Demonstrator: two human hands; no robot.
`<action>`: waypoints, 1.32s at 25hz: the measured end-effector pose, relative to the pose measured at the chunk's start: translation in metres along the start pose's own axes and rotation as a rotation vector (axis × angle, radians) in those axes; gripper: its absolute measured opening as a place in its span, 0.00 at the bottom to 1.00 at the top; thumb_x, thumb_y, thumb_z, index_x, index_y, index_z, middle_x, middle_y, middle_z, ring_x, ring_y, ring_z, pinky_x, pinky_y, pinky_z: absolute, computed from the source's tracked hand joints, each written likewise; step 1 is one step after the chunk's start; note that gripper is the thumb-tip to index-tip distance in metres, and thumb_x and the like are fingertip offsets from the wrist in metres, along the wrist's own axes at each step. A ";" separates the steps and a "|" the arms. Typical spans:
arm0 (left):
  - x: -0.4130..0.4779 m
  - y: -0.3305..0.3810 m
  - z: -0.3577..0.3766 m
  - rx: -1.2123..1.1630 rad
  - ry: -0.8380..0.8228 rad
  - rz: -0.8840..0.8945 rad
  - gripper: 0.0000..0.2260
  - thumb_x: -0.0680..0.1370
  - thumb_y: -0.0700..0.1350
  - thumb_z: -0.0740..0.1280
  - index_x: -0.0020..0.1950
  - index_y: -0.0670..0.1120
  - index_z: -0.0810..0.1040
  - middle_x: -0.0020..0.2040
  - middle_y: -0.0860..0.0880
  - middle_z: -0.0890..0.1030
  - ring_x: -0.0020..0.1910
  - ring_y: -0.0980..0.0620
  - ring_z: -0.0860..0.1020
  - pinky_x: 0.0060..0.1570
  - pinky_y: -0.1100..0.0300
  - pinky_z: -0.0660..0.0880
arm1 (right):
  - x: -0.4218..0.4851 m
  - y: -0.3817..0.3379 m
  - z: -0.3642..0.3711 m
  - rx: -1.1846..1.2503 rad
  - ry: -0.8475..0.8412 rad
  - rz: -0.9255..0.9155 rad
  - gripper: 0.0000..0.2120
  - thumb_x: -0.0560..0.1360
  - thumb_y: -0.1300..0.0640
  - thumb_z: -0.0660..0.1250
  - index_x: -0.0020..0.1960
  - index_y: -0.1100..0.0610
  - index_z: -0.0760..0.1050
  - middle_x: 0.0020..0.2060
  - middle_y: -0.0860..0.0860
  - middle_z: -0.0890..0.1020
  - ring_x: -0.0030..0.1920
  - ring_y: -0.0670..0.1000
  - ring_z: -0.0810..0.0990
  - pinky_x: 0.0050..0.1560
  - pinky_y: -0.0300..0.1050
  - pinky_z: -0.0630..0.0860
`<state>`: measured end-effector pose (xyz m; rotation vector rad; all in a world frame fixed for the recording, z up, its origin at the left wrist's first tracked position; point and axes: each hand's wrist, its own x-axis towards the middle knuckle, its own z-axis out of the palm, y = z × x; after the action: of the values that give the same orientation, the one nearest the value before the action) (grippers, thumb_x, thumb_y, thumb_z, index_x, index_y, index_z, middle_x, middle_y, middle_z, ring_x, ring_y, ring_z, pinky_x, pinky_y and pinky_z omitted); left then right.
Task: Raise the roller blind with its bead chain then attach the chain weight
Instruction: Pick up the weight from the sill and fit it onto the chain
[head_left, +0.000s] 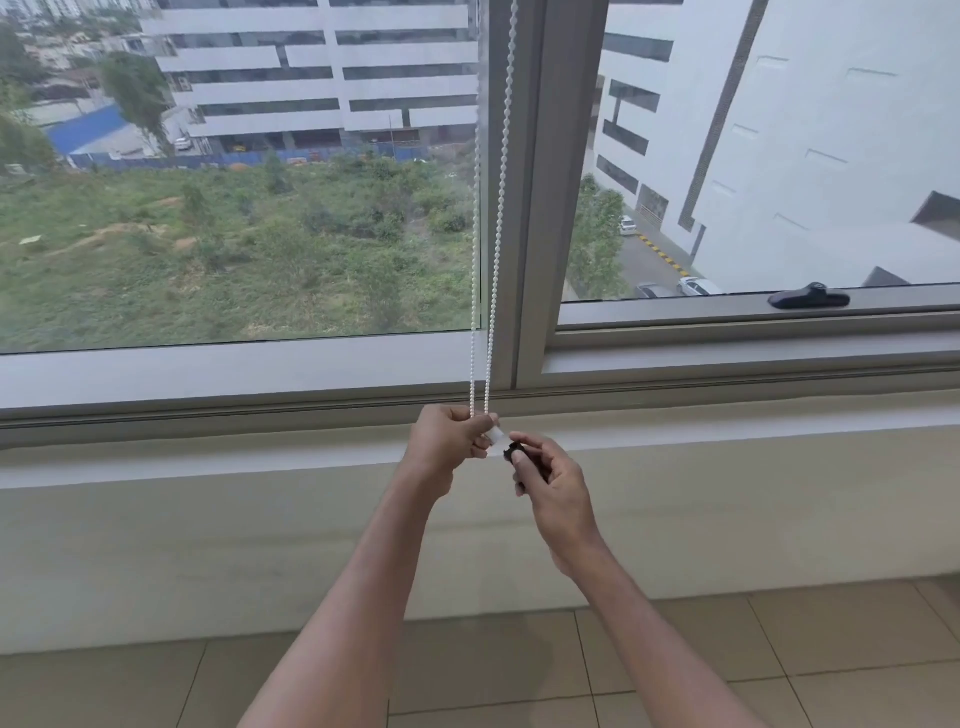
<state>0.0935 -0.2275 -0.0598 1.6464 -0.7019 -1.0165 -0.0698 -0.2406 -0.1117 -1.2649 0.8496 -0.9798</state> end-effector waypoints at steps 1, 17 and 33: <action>-0.001 -0.001 0.001 -0.045 -0.030 -0.013 0.07 0.81 0.39 0.75 0.47 0.35 0.86 0.38 0.40 0.81 0.31 0.51 0.75 0.37 0.60 0.78 | -0.002 -0.001 -0.002 0.004 0.031 -0.013 0.09 0.82 0.59 0.70 0.57 0.47 0.82 0.42 0.48 0.84 0.40 0.48 0.77 0.43 0.39 0.78; -0.019 -0.012 -0.004 -0.193 -0.235 -0.039 0.05 0.79 0.39 0.77 0.47 0.37 0.87 0.40 0.43 0.84 0.36 0.51 0.82 0.41 0.62 0.83 | -0.017 0.004 0.002 0.001 0.133 -0.067 0.06 0.79 0.58 0.73 0.54 0.48 0.84 0.44 0.48 0.88 0.41 0.45 0.84 0.42 0.38 0.80; -0.016 -0.005 0.003 0.030 -0.228 0.046 0.08 0.77 0.43 0.80 0.40 0.42 0.86 0.32 0.48 0.83 0.30 0.52 0.79 0.32 0.62 0.79 | -0.018 0.012 -0.002 0.185 0.120 0.016 0.05 0.81 0.59 0.71 0.55 0.54 0.85 0.43 0.57 0.87 0.37 0.53 0.81 0.45 0.48 0.80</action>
<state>0.0837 -0.2143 -0.0603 1.5464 -0.9059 -1.1772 -0.0771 -0.2245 -0.1243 -1.0487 0.8393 -1.1042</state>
